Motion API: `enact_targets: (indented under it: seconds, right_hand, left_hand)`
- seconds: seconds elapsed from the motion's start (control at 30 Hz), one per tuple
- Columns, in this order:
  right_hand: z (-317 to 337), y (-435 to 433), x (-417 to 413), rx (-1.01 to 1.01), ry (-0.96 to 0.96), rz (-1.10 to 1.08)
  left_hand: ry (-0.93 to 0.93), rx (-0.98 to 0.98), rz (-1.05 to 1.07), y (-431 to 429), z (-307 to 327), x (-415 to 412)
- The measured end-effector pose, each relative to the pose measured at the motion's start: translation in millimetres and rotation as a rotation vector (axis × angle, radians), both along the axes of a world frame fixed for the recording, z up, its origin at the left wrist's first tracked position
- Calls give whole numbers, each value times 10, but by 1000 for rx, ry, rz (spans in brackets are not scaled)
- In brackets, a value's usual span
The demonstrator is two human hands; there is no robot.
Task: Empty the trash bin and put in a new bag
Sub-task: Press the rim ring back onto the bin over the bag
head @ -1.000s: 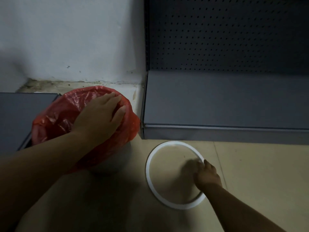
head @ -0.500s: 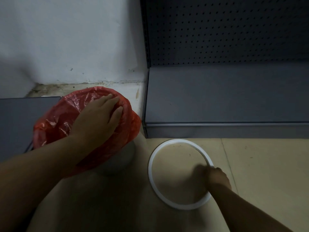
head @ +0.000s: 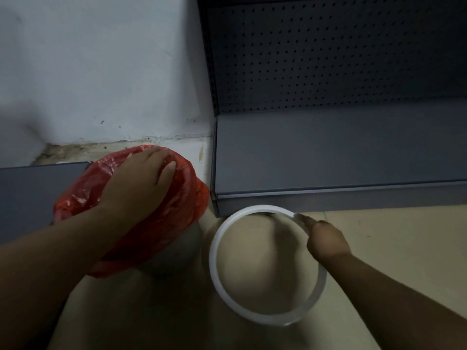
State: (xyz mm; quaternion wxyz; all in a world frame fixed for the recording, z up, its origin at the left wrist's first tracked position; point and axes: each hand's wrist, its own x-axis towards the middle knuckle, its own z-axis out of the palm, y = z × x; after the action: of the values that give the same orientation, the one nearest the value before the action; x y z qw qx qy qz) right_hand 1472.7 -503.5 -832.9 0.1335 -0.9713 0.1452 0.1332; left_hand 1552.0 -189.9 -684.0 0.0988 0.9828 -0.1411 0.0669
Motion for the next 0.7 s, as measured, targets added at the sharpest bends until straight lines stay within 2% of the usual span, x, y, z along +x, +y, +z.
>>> enact_targets:
  seconds: [0.13,0.37,0.53,0.7]
  right_hand:
    - [378,-30,132,-29,-42,111]
    - [1227,119,402,93,-79,309]
    - [1801,471,622,153,-193,342]
    - [2100,1033,873,172,-306,355]
  left_hand:
    - [-15,3,27,43,78,28]
    - [-94,-13,73,276,294,130]
    - [-120,-18,107,538,445,200]
    - [-129,-85,214,861,571,206]
